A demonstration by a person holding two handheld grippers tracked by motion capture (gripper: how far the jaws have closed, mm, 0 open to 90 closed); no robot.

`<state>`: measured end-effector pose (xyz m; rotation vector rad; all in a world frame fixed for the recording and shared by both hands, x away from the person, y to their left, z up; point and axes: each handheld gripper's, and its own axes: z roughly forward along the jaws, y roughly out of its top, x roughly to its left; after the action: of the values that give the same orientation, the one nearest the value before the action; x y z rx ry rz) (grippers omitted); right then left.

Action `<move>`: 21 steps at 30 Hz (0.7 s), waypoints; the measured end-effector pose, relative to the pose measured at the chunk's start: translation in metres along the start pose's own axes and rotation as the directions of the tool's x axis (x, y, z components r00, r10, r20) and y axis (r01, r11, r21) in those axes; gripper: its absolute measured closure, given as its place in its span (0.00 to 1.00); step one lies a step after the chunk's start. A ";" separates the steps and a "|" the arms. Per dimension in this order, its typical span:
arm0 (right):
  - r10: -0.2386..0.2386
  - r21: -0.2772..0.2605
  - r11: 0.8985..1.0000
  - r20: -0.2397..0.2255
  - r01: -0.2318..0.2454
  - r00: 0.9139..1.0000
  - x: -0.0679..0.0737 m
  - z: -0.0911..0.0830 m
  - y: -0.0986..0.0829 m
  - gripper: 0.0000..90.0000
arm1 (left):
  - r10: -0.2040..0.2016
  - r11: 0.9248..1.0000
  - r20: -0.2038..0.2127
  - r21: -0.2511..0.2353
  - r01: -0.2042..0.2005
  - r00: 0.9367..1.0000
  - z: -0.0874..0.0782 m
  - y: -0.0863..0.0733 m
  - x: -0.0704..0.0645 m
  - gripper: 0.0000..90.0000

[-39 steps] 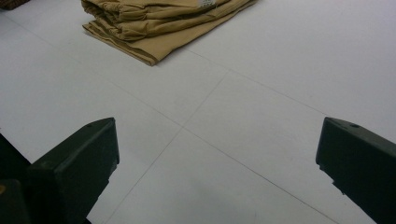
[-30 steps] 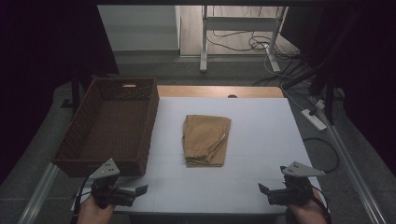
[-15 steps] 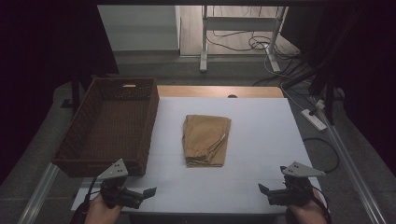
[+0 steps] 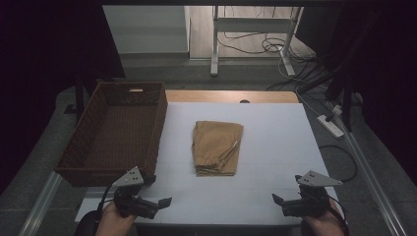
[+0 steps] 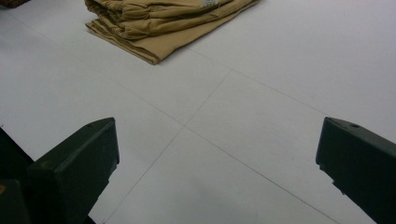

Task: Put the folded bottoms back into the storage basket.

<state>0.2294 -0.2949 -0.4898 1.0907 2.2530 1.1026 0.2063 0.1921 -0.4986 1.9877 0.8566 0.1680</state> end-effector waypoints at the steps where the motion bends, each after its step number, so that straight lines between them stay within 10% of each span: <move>1: 0.000 0.001 1.000 0.000 0.000 1.000 0.000 0.000 0.000 0.00 | 0.003 1.000 0.003 0.001 -0.003 1.000 0.001 0.000 -0.001 0.00; 21: -0.002 0.002 1.000 -0.001 0.002 1.000 0.000 0.000 0.000 0.00 | 0.048 0.999 0.077 0.003 -0.048 0.996 0.032 0.007 -0.006 0.01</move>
<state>0.2292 -0.2947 -0.4899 1.0881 2.2555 1.1008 0.2198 0.1631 -0.5093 2.0069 0.7609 0.1157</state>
